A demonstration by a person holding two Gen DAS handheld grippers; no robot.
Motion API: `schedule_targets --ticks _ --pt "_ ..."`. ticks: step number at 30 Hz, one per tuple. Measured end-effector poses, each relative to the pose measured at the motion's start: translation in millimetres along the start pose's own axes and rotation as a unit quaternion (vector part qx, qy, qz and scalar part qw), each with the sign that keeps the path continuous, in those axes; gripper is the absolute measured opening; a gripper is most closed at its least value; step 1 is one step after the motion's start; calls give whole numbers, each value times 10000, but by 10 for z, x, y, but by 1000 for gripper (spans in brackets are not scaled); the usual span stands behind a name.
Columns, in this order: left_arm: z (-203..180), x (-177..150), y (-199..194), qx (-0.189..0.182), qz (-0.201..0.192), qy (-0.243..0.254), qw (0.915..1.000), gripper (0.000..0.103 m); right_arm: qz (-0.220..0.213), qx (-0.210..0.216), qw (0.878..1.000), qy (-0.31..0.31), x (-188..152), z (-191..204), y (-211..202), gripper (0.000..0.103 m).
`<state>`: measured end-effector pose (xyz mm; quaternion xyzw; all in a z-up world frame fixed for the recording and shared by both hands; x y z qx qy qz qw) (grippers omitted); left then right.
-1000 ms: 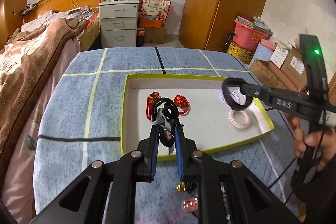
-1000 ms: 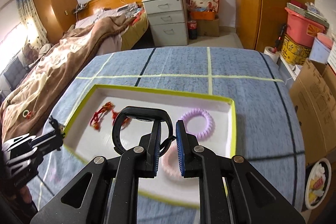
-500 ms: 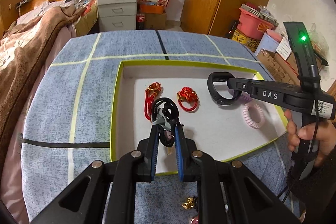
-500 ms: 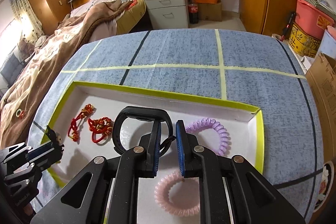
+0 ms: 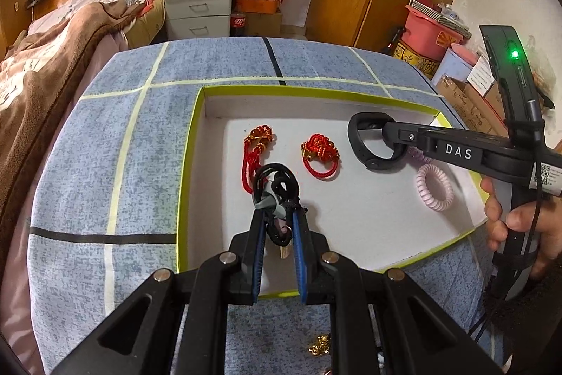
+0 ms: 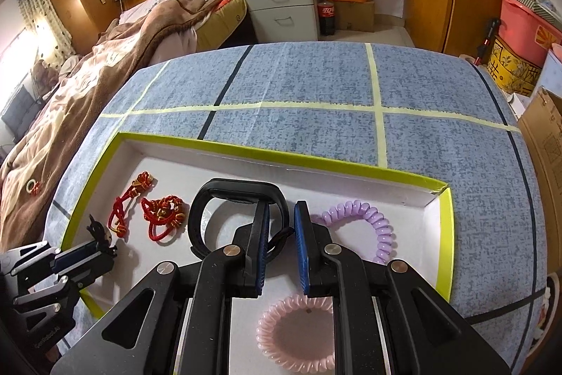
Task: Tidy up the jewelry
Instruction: 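Carry the keychain and black band into the box and open both tools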
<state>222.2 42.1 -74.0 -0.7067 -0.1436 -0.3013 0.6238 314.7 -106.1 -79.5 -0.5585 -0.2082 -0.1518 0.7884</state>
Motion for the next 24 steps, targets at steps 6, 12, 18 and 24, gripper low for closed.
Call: schedule_targets --ticks 6,12,18,24 --pt "18 -18 9 5 22 -20 10000 17 4 5 10000 7 6 7 1 15" --pt "-7 -19 31 -49 19 20 10000 23 2 24 10000 -26 -6 20 6 15" --pt "-48 -11 25 -28 14 36 10000 31 -54 60 10000 -7 -4 38 -18 16" --pt "-56 -20 -21 -57 -50 -33 10000 37 -98 100 9999 23 -2 54 -57 20"
Point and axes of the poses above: each gripper's, at about its wrist camera, not at the fingertips, and y roughly the way its jaws point, z to its left, x to its top, the point moved 8 cm from there along y, roughly the way its jaws point, and after that the axes turned 12 degrees about y, right-handed, at the moved point
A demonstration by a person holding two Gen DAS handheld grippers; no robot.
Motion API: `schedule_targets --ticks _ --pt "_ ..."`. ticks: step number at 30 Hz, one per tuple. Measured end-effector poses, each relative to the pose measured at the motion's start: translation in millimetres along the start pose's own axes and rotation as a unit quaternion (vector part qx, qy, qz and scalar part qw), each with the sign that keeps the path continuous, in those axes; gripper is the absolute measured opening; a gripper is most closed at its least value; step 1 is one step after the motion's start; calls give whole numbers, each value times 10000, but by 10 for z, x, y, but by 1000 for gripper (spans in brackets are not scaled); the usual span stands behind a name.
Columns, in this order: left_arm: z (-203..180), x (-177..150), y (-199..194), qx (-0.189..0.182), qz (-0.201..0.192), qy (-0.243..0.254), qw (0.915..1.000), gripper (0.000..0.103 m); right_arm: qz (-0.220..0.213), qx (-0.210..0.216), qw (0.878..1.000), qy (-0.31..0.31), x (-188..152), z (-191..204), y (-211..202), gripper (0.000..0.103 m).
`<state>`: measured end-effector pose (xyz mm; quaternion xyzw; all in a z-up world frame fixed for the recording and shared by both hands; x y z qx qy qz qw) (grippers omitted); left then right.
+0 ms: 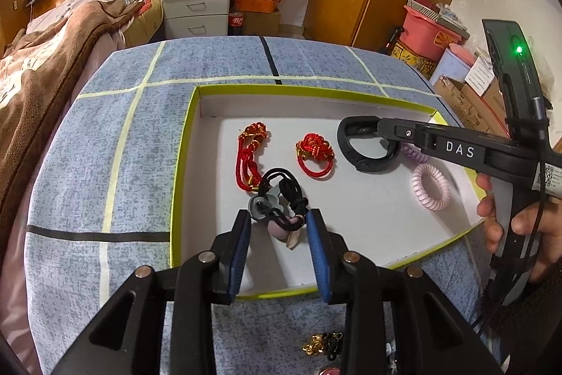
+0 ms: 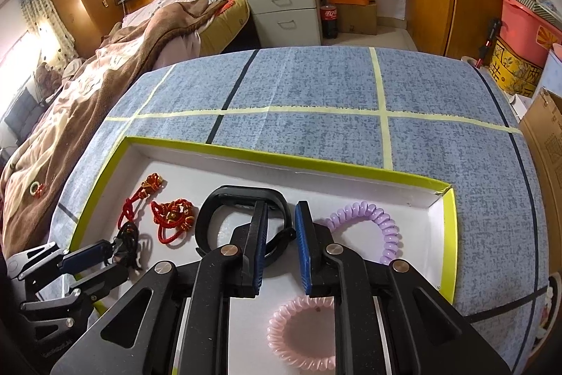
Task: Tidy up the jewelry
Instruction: 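Carry the keychain and black band into the box and open both tools, then withdraw both open tools from the box back to the remaining jewelry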
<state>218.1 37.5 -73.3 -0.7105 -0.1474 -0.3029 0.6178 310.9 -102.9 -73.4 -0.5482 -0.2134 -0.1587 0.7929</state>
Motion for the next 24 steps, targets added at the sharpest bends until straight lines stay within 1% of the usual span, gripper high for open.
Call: schedule_targets --ticks 1,3,6,8,11,13,15,20,24 --pt "6 -4 -14 -15 -16 -8 10000 38 -18 35 10000 10 0 11 -15 25" --pt "8 -12 -38 -25 -30 -20 10000 41 -59 96 9999 1 5 49 -53 29" --pt "13 -22 -87 9 -44 -14 10000 43 -141 137 9998 -25 16 101 -118 29" --pt "11 -31 -152 -26 -111 -26 9999 44 -219 177 9996 -47 11 144 -194 29" --pt "-1 -49 -265 -16 -219 -19 9998 48 -320 206 9993 -69 -13 192 -303 29" --pt "-13 -48 -327 -41 -266 -52 9996 49 -369 239 9990 -65 -38 221 -373 29" --pt "-25 -71 -406 -90 -344 -101 9993 49 -433 278 9987 -66 -87 249 -459 29" --pt "-17 -164 -590 -46 -456 -156 9988 50 -564 334 9978 -81 -257 308 -683 29" --pt "3 -273 -751 10 -561 -197 9982 51 -643 358 9973 -40 -466 311 -848 29"
Point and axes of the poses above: each gripper's, at about its wrist camera, not at the fingertips, and y roughly the way its jaws point, z to its left, x to its top, the point moved 8 cm from there along y, roughly the way its jaws point, and after that the axes turned 12 degrees about y, right-handed, at the moved point
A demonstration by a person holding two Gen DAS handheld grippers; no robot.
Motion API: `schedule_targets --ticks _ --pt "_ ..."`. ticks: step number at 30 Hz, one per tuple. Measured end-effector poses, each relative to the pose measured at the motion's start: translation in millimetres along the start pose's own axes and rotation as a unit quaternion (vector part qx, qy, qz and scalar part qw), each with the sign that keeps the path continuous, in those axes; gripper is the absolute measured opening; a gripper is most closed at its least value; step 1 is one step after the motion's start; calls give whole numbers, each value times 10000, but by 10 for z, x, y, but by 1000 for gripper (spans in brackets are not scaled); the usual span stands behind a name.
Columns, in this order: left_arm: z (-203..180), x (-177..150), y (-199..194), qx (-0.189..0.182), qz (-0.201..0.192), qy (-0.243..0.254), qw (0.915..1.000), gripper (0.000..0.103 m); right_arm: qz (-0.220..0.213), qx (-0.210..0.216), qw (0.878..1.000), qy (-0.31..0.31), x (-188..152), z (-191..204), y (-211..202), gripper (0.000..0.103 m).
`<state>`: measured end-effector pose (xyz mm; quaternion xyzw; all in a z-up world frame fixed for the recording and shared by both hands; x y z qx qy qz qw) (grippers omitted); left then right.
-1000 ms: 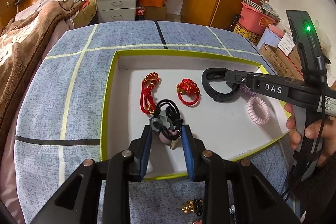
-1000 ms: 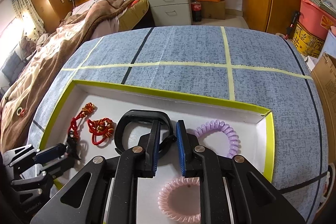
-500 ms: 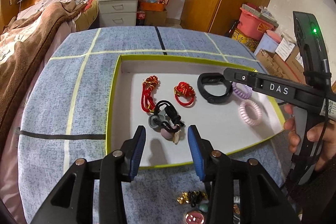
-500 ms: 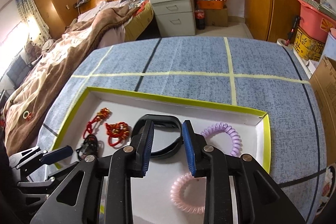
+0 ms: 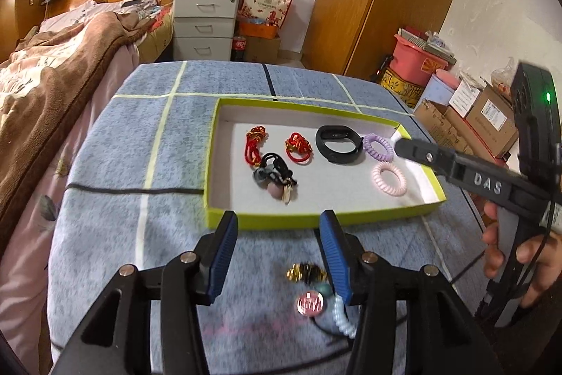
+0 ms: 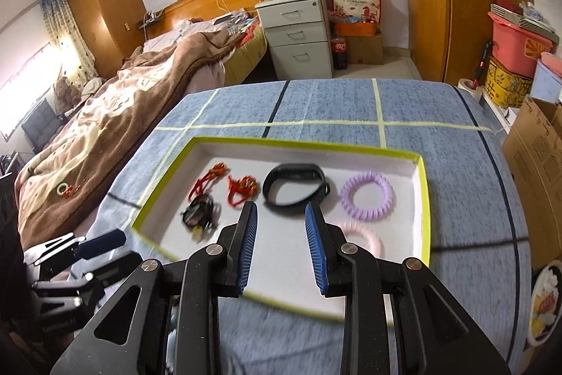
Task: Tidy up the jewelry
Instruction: 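Withdraw both open tools from the box back to the remaining jewelry, then grasp the light blue spiral hair tie with the right tool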
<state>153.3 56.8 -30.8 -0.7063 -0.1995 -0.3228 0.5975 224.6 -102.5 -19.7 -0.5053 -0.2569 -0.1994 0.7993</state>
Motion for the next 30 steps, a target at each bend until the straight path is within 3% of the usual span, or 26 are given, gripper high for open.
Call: schedule_targets --ticks 4,16,30 --pt "29 -117 -141 179 -23 15 9998 52 0 -3 10000 -53 -204 48 -113 29" --pt "-10 -506 -383 144 -102 -72 9998 53 294 222 9990 -258 -917 208 -248 29" --pt "3 -759 -472 206 -125 -146 9996 53 555 394 9973 -284 -1245 324 -100 29"
Point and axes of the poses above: each gripper's, at about its wrist camera, not at the fingertips, and y roughly the way its jaws point, z to its left, x to its top, the point moved 8 cm from there along y, roughly the way its jaws point, and after that the axes turned 12 degrees about y, right-handed, at the moved point
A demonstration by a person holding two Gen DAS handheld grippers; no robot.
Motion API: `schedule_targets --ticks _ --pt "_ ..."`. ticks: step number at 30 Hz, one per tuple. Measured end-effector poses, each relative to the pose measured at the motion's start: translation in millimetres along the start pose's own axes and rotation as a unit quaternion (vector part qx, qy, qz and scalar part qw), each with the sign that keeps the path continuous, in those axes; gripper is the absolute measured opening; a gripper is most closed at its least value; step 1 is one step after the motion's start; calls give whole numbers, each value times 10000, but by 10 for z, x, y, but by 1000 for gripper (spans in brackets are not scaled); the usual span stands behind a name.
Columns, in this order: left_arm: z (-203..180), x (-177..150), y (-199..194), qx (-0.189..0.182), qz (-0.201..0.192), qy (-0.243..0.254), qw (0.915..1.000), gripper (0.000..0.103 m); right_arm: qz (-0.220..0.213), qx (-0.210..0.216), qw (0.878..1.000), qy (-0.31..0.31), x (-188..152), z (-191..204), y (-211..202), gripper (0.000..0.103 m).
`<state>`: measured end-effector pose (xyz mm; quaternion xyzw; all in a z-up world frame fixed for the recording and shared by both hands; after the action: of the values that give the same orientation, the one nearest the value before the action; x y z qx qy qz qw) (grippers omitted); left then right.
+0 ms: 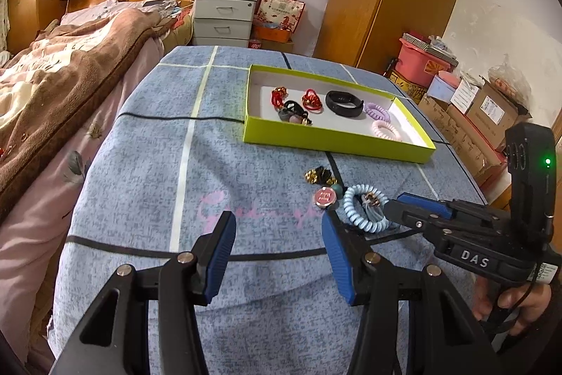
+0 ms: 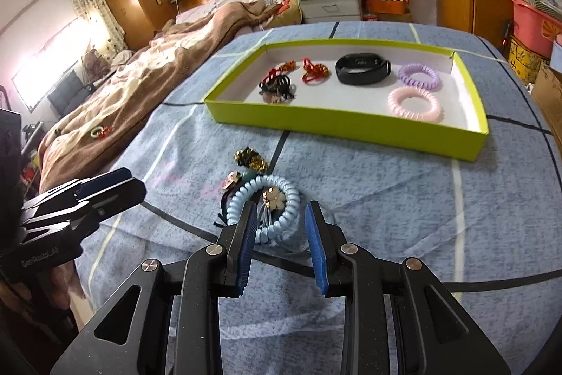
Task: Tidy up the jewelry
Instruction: 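Grasp the light blue spiral hair tie with the right tool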
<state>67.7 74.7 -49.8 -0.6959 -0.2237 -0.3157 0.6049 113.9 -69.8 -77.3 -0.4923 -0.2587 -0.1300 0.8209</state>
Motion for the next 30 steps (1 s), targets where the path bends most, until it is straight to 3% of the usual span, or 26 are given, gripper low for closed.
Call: schedule_targets --ticks 15,17,21,30 --pt "-30 -74 81 -107 111 -8 9999 53 143 -267 9987 -410 -56 67 177 29" --pt "-27 -83 86 -121 120 -24 9999 53 124 -285 9986 -426 -64 61 174 21" --pt "-17 -91 101 -117 147 -40 9998 53 90 -285 9988 -395 -77 30 154 13" --pt "-33 -106 123 -135 180 -47 9997 53 -93 -186 9993 -314 -76 -21 -34 10"
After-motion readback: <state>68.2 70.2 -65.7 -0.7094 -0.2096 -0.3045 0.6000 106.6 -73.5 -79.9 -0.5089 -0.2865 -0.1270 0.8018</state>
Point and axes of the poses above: each gripper's, at about its wrist camera, not at the fingertips, and y roughly the way its jaws point, z to its left, x to its top, the point moved 8 cm from there along y, roughly the way its jaws point, and after that the axes turned 12 degrees about y, right-handed, at the moved point
